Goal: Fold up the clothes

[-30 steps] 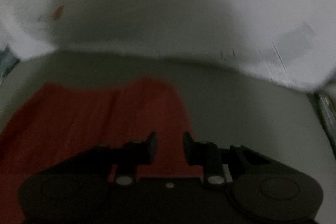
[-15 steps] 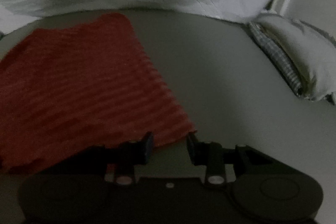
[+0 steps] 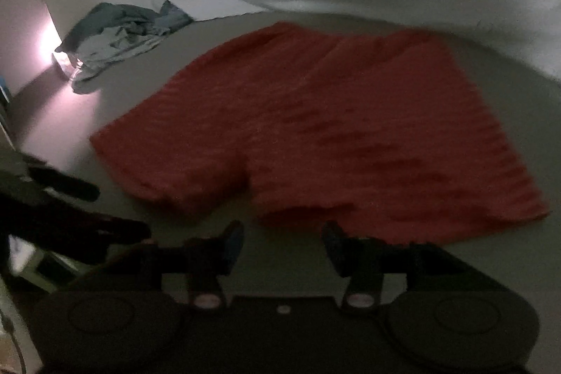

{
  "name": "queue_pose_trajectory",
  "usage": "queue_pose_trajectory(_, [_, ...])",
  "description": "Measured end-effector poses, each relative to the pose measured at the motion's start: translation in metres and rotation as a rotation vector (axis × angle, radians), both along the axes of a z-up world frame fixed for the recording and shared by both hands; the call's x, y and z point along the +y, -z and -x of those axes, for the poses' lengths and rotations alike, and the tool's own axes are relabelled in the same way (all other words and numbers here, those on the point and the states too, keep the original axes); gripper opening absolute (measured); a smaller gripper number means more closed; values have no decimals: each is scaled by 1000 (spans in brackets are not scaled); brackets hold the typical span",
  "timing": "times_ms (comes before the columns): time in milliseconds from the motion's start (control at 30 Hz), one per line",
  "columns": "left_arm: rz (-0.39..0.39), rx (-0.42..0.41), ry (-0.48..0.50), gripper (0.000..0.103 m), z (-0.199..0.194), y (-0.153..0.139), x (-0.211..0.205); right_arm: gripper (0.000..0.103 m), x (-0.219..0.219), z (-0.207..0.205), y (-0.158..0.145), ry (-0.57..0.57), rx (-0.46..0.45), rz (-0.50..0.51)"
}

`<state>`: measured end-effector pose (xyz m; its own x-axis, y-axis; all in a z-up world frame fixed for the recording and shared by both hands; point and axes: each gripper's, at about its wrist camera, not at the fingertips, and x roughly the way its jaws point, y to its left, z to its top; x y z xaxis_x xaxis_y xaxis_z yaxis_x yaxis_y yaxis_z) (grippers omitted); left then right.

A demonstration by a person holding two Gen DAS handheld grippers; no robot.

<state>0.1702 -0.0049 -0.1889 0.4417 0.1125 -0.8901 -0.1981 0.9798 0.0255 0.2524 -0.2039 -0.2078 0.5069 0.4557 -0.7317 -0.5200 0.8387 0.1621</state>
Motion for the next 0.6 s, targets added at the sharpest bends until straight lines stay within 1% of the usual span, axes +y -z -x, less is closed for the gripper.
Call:
queue_pose_trajectory(67, [4, -8, -36, 88, 9, -5, 12, 51, 8, -2, 5, 20, 3, -11])
queue_pose_trajectory(100, [9, -13, -54, 88, 13, -7, 18, 49, 11, -4, 6, 36, 6, -24])
queue_pose_trajectory(167, [17, -21, -78, 88, 14, -8, 28, 23, 15, -8, 8, 44, 17, -43])
queue_pose_trajectory(200, [15, -30, -84, 88, 13, -9, 33, 1, 16, -7, 8, 42, 9, -24])
queue_pose_trajectory(267, [11, -53, -89, 88, 11, -14, 46, 1, 18, -2, 8, 39, -19, 32])
queue_pose_trajectory(367, [15, -83, -86, 88, 6, -15, 75, 1, 23, 16, -5, 5, -39, 50])
queue_pose_trajectory(433, [21, -100, -84, 88, 1, -14, 96, 2, 31, 29, -4, -14, -59, 122])
queue_pose_trajectory(500, [45, -97, -92, 88, -8, -10, 121, 2, 40, 33, 4, 14, -35, 189])
queue_pose_trajectory(567, [84, -90, -93, 88, -18, -6, 147, 9, 46, 31, 1, 104, -8, 215])
queue_pose_trajectory(600, [99, -103, -81, 88, -21, -6, 156, 19, 50, 33, -5, 147, -19, 230])
